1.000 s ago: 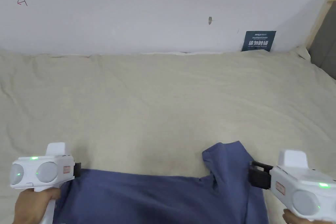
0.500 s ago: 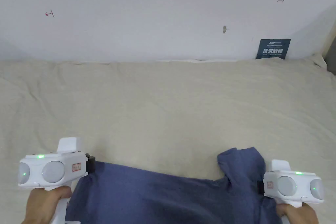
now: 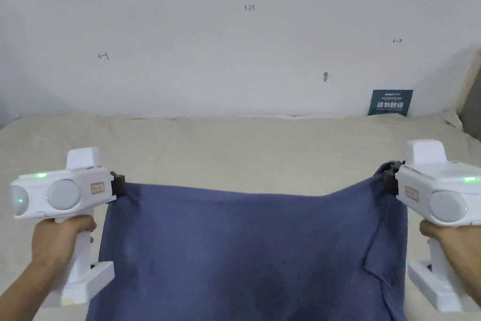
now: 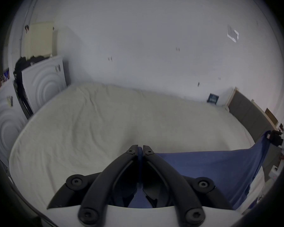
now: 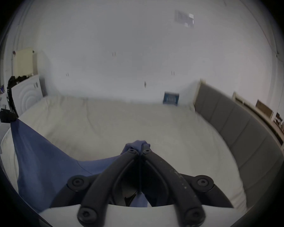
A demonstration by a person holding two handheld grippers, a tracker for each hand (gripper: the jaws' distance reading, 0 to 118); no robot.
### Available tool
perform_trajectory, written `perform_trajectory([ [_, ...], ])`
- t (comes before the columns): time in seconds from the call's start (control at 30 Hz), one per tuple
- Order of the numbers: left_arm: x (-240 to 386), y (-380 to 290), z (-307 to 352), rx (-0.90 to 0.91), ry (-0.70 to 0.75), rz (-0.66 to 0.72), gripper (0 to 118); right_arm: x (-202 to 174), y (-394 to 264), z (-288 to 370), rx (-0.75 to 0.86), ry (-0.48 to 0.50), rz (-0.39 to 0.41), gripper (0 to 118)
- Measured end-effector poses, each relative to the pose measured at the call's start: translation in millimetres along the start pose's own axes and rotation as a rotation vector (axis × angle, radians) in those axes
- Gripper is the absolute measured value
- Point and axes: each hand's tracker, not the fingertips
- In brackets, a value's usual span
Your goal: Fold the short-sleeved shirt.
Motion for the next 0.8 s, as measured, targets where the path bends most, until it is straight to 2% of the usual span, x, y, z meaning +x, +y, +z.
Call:
perform_trajectory([
  [0.1, -3, 50, 28, 0.101, 0.028, -0.036, 5, -7, 54, 18, 0.144, -0.024, 0.057, 2],
  [0.23, -15, 113, 50, 0.23, 0.06, -0.032, 5, -11, 123, 36, 0.263, -0.032, 0.053, 2],
  [0.43, 3, 180, 90, 0.349, 0.092, -0.027, 5, -11, 198, 51, 0.404, -0.054, 0.046, 2],
  [0.63, 4, 216, 89, 0.41, 0.1, -0.021, 5, -8, 235, 48, 0.467, -0.057, 0.03, 2],
  [0.8, 10, 220, 59, 0.42, 0.11, -0.006, 5, -3, 233, 24, 0.473, -0.037, -0.005, 2],
])
